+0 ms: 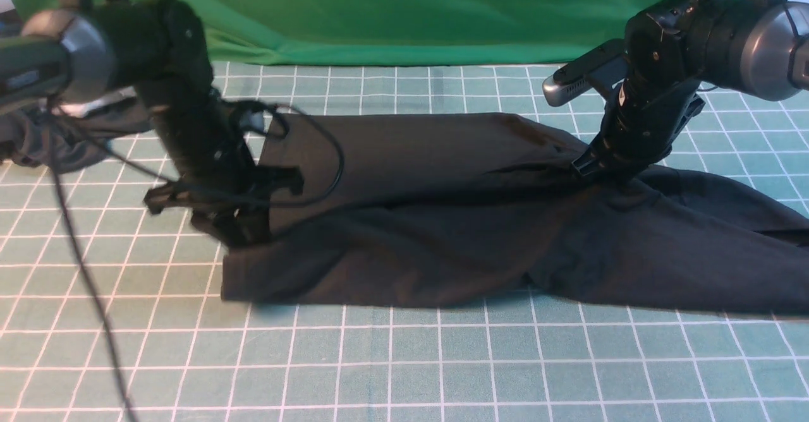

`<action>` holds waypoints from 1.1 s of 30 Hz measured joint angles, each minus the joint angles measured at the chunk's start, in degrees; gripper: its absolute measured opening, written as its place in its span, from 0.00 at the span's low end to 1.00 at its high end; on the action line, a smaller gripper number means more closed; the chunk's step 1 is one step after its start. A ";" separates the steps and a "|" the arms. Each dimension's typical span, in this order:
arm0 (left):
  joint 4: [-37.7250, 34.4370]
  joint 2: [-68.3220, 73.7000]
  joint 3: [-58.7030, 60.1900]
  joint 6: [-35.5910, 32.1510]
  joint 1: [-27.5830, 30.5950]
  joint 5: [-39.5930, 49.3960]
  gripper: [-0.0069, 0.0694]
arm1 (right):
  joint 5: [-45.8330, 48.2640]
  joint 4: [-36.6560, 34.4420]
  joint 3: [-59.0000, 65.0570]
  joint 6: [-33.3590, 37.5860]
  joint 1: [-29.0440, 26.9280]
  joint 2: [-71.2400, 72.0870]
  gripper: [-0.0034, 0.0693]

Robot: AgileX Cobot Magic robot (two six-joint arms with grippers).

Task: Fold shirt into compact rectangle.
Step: 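Fold the black garment in half by bringing its near edge over to the far edge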

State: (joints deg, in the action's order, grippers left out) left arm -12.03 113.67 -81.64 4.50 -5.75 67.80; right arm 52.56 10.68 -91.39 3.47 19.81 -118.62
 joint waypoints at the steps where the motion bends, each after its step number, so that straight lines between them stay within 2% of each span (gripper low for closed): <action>1: -0.02 -1.00 1.82 0.00 0.00 -1.56 0.30 | 0.00 0.00 0.00 0.00 0.00 0.00 0.08; 6: -0.02 -2.88 4.89 0.00 0.00 -7.15 0.40 | 0.00 0.00 0.00 0.00 0.00 0.00 0.08; 8: -0.02 -3.07 5.14 -0.19 0.00 -9.35 0.51 | 0.10 0.00 0.00 0.00 0.00 0.00 0.08; 14: -0.02 -3.07 5.27 -2.73 0.00 -11.40 0.70 | 0.14 0.00 0.00 -0.02 0.00 0.00 0.08; 19: -0.02 -3.07 5.32 -5.12 0.00 -13.62 0.74 | 0.09 0.00 0.00 -0.02 0.00 0.00 0.08; 24: -0.02 -2.76 5.32 -5.69 0.00 -17.53 0.66 | 0.09 0.00 0.00 -0.08 0.00 0.00 0.08; 26: -0.02 -1.52 5.32 -5.96 0.00 -18.11 0.54 | 0.05 0.00 0.00 -0.08 0.00 0.00 0.08; 27: -0.02 -1.40 5.32 -5.96 0.00 -18.12 0.51 | 0.05 0.00 0.00 -0.08 0.00 0.00 0.08; 30: -0.02 -0.23 5.32 -6.62 0.00 -19.49 0.24 | 0.05 0.00 0.00 -0.08 0.00 0.00 0.08; 31: -0.02 -0.23 5.32 -6.69 0.00 -19.49 0.23 | 0.05 0.00 0.00 -0.08 0.00 0.00 0.08; 33: -0.15 -0.80 5.01 -7.65 0.00 -19.14 0.13 | 0.03 0.00 0.00 -0.08 0.00 0.00 0.08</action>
State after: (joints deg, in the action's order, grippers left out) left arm -12.18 112.87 -76.63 -3.15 -5.75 48.67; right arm 52.59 10.68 -91.39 3.40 19.81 -118.62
